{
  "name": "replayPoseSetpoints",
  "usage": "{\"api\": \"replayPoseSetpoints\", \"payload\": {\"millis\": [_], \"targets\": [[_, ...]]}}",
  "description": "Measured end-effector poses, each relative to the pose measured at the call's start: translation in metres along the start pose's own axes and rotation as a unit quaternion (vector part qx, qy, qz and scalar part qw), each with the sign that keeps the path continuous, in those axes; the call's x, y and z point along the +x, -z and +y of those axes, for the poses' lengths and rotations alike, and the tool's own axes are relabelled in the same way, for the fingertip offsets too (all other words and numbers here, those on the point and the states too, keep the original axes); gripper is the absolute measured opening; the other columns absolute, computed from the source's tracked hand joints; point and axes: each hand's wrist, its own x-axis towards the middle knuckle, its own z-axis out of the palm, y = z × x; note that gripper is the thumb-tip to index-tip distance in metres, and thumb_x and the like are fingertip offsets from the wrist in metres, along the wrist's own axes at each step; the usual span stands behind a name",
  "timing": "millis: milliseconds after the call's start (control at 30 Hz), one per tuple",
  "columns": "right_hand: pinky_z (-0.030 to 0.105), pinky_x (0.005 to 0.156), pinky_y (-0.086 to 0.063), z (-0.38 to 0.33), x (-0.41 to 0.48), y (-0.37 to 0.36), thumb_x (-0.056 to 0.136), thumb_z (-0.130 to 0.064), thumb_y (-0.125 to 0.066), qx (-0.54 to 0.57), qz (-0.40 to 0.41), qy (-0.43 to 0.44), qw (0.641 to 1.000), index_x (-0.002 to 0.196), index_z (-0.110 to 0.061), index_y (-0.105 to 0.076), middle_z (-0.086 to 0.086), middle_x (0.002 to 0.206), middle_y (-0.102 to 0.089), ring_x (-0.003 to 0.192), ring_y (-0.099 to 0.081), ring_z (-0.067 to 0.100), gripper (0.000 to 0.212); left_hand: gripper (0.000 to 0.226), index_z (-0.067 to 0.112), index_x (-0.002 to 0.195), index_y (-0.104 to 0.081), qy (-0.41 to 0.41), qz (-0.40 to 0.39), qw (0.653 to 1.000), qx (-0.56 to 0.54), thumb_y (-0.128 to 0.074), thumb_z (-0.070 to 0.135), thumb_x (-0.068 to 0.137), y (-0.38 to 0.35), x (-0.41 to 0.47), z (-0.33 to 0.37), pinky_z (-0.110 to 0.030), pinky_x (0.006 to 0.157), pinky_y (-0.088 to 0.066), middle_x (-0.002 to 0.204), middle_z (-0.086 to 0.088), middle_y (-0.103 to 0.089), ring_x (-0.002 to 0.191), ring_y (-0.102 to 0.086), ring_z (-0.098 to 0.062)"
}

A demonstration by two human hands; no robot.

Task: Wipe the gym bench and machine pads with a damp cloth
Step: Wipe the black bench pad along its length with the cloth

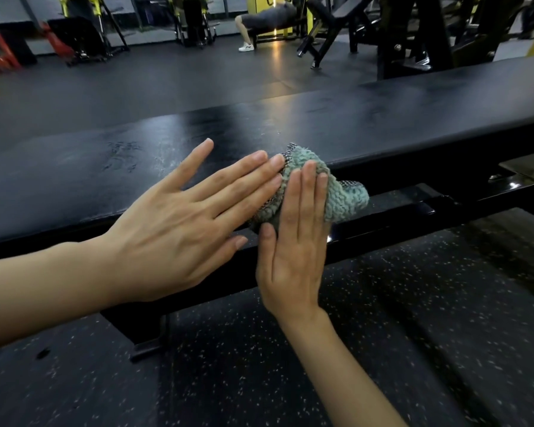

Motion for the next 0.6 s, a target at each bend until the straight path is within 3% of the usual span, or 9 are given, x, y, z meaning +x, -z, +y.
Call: {"api": "replayPoseSetpoints", "payload": {"millis": [167, 367, 600], "targets": [[0.048, 0.122, -0.014, 0.027, 0.015, 0.012, 0.104, -0.024, -0.028, -0.032, 0.03, -0.013, 0.999, 0.15, 0.001, -0.014, 0.004, 0.159, -0.011, 0.152, -0.003, 0.022, 0.055, 0.064, 0.005, 0.156, -0.02, -0.002, -0.001, 1.0, 0.002, -0.03, 0.035, 0.1, -0.001, 0.007, 0.001, -0.055, 0.122, -0.01, 0.165, -0.01, -0.015, 0.152, -0.016, -0.022], [0.046, 0.124, -0.01, 0.058, 0.041, 0.029, 0.103, -0.018, -0.029, -0.044, 0.097, -0.083, 0.991, 0.149, 0.009, -0.019, 0.029, 0.158, -0.017, 0.15, -0.009, 0.037, 0.055, 0.063, 0.005, 0.156, -0.02, -0.012, 0.002, 1.0, 0.004, -0.029, 0.035, 0.101, -0.001, 0.01, 0.001, -0.053, 0.123, -0.007, 0.165, -0.01, -0.015, 0.152, -0.015, -0.022], [0.048, 0.124, -0.008, 0.05, 0.046, 0.028, 0.102, -0.012, -0.032, -0.006, 0.128, -0.122, 0.984, 0.148, 0.014, -0.018, 0.031, 0.158, -0.013, 0.149, -0.007, 0.043, 0.055, 0.064, 0.005, 0.156, -0.021, -0.008, 0.006, 1.0, -0.002, -0.029, 0.034, 0.1, -0.002, 0.016, 0.004, -0.054, 0.122, -0.008, 0.165, -0.009, -0.015, 0.152, -0.016, -0.021]]}}
